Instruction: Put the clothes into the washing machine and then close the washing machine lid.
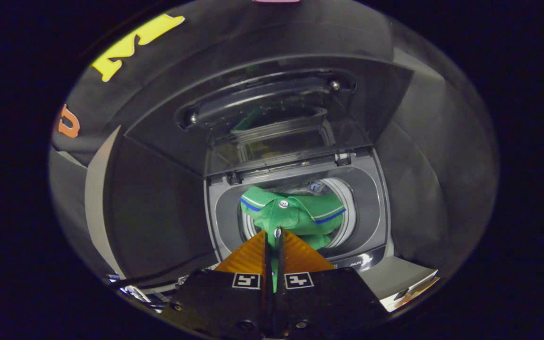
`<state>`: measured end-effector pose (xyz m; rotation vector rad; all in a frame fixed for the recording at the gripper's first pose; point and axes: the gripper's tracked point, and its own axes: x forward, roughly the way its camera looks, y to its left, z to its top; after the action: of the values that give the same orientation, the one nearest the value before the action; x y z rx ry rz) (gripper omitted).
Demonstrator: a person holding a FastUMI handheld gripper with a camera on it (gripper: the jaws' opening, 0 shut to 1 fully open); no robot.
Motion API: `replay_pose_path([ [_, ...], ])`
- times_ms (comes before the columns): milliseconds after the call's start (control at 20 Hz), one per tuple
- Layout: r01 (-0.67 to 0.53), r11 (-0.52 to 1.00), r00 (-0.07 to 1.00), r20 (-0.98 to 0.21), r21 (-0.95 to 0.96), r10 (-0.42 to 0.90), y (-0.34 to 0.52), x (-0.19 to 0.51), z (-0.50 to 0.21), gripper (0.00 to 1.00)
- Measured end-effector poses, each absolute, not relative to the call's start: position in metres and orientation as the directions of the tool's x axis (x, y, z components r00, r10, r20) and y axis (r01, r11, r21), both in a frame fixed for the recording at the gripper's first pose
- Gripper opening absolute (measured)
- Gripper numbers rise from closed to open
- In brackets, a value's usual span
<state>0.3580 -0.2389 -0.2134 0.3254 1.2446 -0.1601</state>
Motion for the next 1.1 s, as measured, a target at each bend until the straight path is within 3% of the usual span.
replay_pose_path([
  [750, 0.203, 0.975, 0.354, -0.935, 0.095, 0.017, -0.251, 0.37, -0.304, 0.08],
  [850, 0.201, 0.974, 0.388, -0.921, 0.105, 0.02, -0.25, 0.375, -0.303, 0.14],
  [1000, 0.17, 0.982, 0.432, -0.902, 0.086, 0.004, -0.247, 0.379, -0.283, 0.17],
  [1100, 0.157, 0.982, 0.456, -0.89, 0.103, 0.02, -0.243, 0.381, -0.266, 0.37],
])
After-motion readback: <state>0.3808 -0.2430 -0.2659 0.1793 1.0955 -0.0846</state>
